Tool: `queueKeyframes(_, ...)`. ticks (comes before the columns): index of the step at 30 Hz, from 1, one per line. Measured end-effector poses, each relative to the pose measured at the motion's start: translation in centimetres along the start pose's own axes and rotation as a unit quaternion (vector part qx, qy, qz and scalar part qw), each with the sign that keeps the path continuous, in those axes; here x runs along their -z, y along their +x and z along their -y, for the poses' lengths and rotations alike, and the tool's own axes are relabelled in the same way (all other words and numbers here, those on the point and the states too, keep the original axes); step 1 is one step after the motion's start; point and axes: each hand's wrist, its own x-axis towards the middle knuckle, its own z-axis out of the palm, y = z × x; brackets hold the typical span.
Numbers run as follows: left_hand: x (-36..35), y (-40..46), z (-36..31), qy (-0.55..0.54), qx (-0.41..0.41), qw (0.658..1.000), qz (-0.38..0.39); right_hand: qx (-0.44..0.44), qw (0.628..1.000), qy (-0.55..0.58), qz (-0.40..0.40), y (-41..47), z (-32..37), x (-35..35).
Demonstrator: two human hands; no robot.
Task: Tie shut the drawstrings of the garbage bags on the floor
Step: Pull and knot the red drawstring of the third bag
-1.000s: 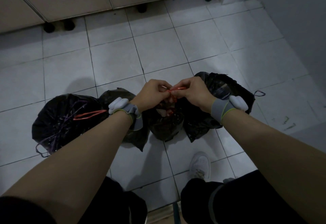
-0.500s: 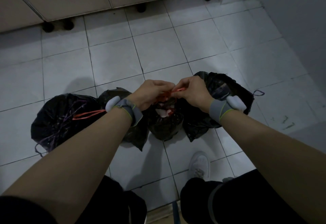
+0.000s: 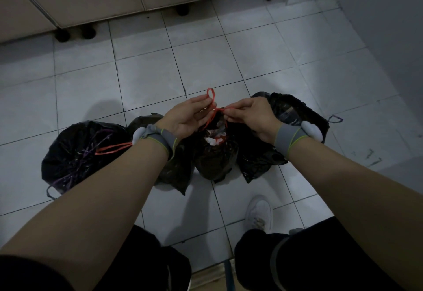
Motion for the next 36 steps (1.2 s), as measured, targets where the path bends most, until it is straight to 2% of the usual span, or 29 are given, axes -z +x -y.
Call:
queueKeyframes(4, 0.3, 0.0, 0.0, 0.006, 0.011, 1.0, -0.027, -0.026, 1.0, 0.005, -0.008, 0.1, -0.1, 0.2)
queueKeyframes(8, 1.0, -0.1, 0.1, 0.041, 0.01, 0.998, -0.042, -0.046, 0.998, -0.039, -0.013, 0.1, -0.4, 0.8)
queueKeyframes(15, 2.5, -0.1, 0.9, 0.208, -0.036, 0.972, -0.101, -0.102, 0.984, -0.144, -0.031, 0.3, -1.5, 2.1)
queueKeyframes(17, 3.2, 0.2, 1.1, 0.289, -0.069, 0.946, -0.127, -0.108, 0.978, -0.175, -0.038, 0.3, -1.8, 2.3)
queueKeyframes(20, 4.3, 0.4, 1.4, 0.425, -0.113, 0.887, -0.144, -0.11, 0.971, -0.207, -0.045, 0.4, -2.0, 2.5)
queueKeyframes(24, 4.5, 0.0, 1.6, 0.588, -0.17, 0.782, -0.117, -0.113, 0.965, -0.235, -0.043, 0.1, -2.0, 2.4)
queueKeyframes(27, 4.3, 0.2, 1.6, 0.658, -0.174, 0.723, -0.115, -0.12, 0.96, -0.252, -0.037, -0.1, -1.8, 2.0)
queueKeyframes(36, 5.4, 0.9, 1.9, 0.732, -0.175, 0.644, -0.136, -0.128, 0.93, -0.342, -0.027, 0.1, -1.8, 2.2)
